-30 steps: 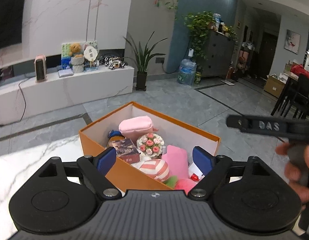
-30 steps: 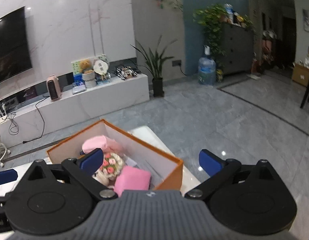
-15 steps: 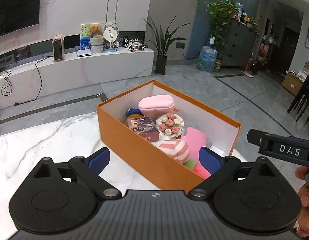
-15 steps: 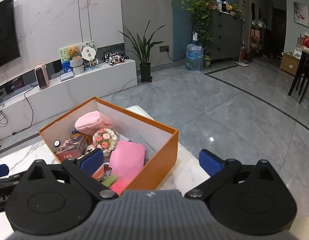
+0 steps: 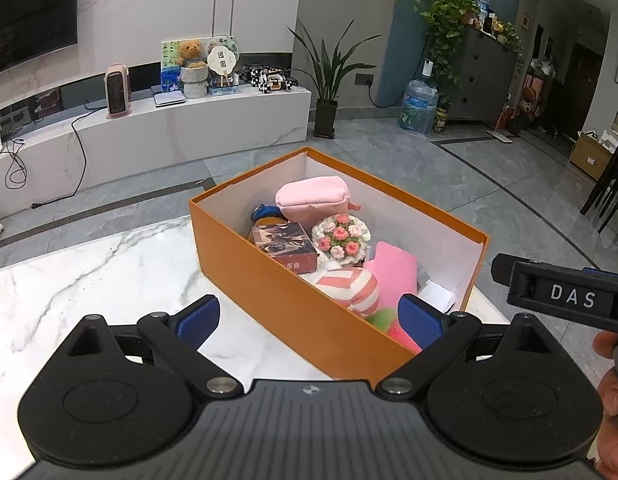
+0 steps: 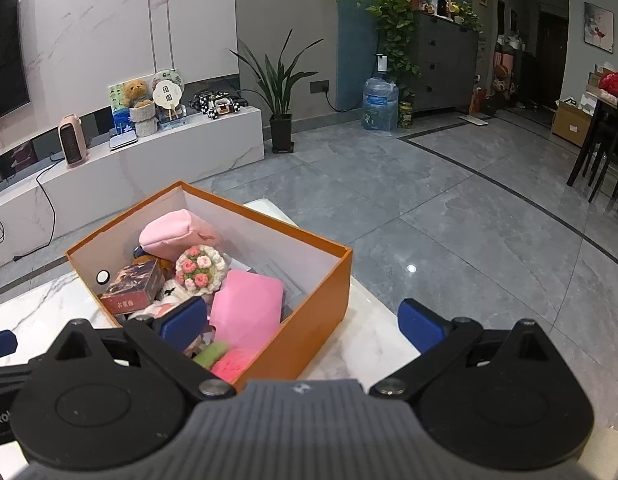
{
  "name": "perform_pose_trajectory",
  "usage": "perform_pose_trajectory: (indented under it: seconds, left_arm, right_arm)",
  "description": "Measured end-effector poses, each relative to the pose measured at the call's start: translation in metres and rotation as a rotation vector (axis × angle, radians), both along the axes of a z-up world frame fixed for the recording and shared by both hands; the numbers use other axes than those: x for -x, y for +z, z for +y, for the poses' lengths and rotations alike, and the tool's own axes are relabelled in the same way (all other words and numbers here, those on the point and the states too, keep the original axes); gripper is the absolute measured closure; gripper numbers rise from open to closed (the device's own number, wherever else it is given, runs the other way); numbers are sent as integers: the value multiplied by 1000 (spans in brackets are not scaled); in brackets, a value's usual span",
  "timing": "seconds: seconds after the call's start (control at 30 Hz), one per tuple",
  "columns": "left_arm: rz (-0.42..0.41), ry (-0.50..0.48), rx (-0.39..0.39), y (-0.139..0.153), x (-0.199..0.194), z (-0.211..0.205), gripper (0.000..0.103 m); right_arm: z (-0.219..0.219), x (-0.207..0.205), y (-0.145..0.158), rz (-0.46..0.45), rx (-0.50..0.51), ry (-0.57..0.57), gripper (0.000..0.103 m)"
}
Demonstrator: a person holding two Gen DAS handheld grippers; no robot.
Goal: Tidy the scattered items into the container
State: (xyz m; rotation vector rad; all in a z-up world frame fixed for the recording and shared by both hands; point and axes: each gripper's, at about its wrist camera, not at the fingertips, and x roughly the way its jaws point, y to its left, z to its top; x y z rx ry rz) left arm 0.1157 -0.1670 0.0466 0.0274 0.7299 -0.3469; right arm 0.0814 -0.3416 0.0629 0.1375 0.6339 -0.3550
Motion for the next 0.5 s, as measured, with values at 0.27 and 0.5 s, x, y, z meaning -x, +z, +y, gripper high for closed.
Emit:
perform_pose_trajectory:
  seconds: [0.27,0.5]
  left_arm:
    - [5,-11,0,2,2,-1,0]
    - [2,-12,0,2,2,0,0]
  right_arm:
    - [4,-1,0,5,0,5,1]
    - [6,-1,0,8,1,6,1]
